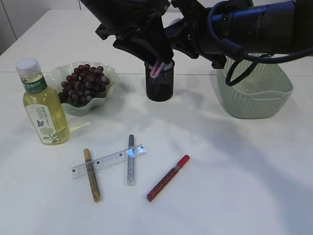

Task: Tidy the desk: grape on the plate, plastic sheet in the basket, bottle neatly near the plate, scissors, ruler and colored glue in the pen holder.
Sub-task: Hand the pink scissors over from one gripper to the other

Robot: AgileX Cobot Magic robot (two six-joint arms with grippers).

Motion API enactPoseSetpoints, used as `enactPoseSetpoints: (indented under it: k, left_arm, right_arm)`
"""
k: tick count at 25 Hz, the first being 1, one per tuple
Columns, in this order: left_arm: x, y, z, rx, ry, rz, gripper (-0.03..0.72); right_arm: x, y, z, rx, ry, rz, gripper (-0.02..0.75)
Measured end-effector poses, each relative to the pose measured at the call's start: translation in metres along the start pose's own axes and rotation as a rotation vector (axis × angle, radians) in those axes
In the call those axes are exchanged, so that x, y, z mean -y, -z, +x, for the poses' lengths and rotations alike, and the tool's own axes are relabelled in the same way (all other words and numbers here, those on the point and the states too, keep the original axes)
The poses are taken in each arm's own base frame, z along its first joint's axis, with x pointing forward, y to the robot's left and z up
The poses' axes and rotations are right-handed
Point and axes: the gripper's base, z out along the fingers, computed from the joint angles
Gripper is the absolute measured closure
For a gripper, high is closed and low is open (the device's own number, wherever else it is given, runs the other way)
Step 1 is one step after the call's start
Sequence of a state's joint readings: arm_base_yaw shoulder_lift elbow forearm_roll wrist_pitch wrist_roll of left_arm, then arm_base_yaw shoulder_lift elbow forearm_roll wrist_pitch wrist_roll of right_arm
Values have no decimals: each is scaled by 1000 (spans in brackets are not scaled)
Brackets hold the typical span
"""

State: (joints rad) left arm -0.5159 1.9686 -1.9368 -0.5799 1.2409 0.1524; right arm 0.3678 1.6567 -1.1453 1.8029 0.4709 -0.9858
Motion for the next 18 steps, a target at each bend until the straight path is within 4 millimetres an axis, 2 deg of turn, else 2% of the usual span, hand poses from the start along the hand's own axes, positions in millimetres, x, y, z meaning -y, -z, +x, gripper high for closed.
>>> enactPoseSetpoints:
  k: [12,18]
  left_arm:
    - [0,0,0,1,0,0,433]
    - [5,8,1,17,-11,1,433]
  right_arm:
    - [1,1,-1,4,-1,4,669]
    - [8,4,-9,32,-9,27,669]
